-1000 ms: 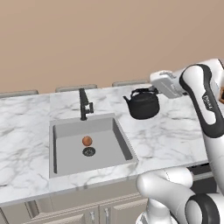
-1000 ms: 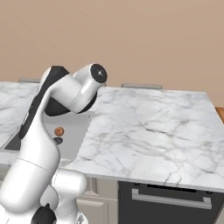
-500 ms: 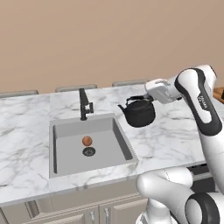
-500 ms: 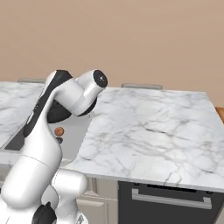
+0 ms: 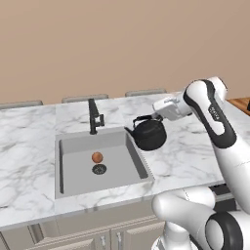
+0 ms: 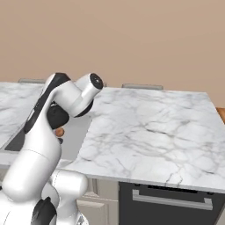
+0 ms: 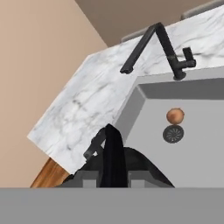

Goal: Open the cabinet, pick the kettle from the cabinet, and place it in the sink.

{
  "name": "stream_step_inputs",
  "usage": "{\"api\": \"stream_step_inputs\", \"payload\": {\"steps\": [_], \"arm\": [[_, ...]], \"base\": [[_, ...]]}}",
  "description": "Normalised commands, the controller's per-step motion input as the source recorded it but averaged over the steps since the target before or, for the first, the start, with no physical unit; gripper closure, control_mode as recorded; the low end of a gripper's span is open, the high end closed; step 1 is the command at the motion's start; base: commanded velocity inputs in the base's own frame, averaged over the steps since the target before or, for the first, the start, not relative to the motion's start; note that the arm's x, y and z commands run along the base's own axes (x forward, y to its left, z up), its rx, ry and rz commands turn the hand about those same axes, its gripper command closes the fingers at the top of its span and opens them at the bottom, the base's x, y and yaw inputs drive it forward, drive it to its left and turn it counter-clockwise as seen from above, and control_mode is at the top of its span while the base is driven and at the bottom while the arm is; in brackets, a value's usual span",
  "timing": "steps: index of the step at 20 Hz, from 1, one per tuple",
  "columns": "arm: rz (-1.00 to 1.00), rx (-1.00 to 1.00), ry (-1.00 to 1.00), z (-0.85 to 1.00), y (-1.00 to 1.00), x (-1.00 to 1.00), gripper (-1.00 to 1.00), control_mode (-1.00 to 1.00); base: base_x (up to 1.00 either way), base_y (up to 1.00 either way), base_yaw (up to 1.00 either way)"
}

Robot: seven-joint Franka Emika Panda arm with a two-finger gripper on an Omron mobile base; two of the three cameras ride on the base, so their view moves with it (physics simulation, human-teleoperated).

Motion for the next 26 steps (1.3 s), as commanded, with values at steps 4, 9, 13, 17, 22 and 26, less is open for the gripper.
{"api": "stream_step_inputs", "payload": {"steps": [4, 9, 13, 17, 22, 26], "arm": [[0.12, -0.05, 0.0, -0.26, 0.26, 0.06, 1.0, -1.0], [0.1, -0.01, 0.0, -0.28, 0.23, 0.05, 1.0, -1.0], [0.08, 0.0, 0.0, -0.29, 0.21, 0.07, 1.0, -1.0], [0.07, 0.0, -0.04, -0.28, 0.15, 0.0, 1.0, -1.0], [0.05, 0.0, -0.01, -0.31, 0.18, 0.03, 1.0, -1.0], [0.04, 0.0, 0.02, -0.33, 0.16, 0.07, 1.0, -1.0]], "base": [[0.0, 0.0, 0.0], [0.0, 0.0, 0.0], [0.0, 0.0, 0.0], [0.0, 0.0, 0.0], [0.0, 0.0, 0.0], [0.0, 0.0, 0.0]]}}
